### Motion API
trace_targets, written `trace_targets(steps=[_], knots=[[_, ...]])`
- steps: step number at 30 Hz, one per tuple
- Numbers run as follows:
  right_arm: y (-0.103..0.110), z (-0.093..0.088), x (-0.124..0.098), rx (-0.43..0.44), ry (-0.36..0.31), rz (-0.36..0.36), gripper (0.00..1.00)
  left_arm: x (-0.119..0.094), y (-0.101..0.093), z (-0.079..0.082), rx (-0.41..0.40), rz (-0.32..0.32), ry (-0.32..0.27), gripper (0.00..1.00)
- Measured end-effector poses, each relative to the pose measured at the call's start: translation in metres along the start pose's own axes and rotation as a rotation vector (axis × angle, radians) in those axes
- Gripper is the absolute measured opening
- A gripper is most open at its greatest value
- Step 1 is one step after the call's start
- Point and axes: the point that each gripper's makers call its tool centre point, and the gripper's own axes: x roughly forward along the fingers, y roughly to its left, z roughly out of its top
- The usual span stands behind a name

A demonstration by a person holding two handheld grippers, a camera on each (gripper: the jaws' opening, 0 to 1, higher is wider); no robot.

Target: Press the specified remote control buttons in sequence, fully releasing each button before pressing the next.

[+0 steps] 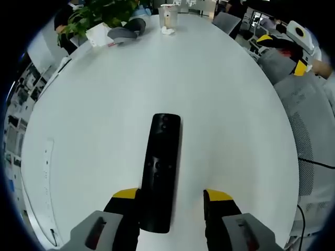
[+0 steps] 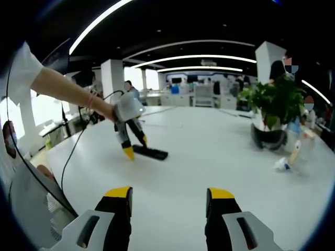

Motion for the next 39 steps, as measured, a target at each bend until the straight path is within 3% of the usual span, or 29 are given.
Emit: trace_targets(steps=[18,39], knots=[[0.0008,-0.0009,0.0001,0.004,0.002,0.005,0.54,-0.0004,0.0009,0.0031,0.044,-0.001,0.007,0.24],[0.0015,-0.0023,0.0013,0.002,0.011,0.01,0.54,-0.0008,0.0013,0.0033,0.032,0.003,0.002,0.24]])
